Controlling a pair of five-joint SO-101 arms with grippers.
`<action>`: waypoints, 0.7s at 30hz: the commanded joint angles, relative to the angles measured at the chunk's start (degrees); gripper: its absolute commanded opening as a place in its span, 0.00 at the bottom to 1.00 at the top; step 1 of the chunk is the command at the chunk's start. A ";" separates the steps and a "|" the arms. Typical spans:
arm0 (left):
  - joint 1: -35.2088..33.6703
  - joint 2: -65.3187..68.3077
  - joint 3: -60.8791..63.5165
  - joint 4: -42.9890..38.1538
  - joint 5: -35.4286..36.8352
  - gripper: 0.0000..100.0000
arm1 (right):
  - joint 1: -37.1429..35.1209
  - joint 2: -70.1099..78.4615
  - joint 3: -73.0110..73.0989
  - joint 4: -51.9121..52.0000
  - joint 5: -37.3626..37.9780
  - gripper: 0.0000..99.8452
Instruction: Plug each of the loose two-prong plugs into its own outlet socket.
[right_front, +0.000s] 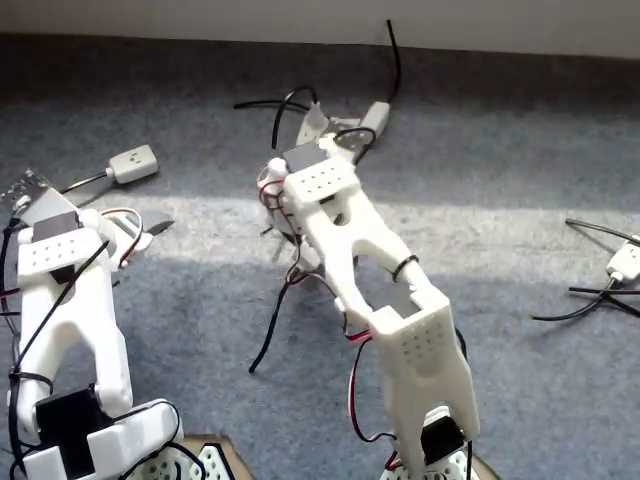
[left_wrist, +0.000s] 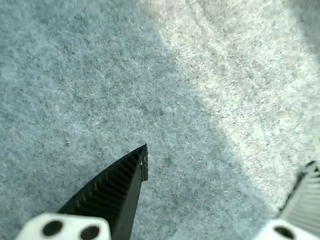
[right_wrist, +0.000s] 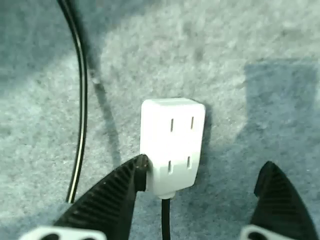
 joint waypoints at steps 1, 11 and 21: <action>-0.75 -1.80 -10.24 1.93 -8.79 0.44 | 9.36 -3.91 -4.79 4.09 0.97 0.33; -3.38 14.11 -50.33 13.71 -18.81 0.44 | 23.08 5.32 1.27 -4.79 0.97 0.33; -2.15 50.42 -93.14 33.49 -26.11 0.44 | 28.88 7.60 -1.45 -7.43 0.97 0.33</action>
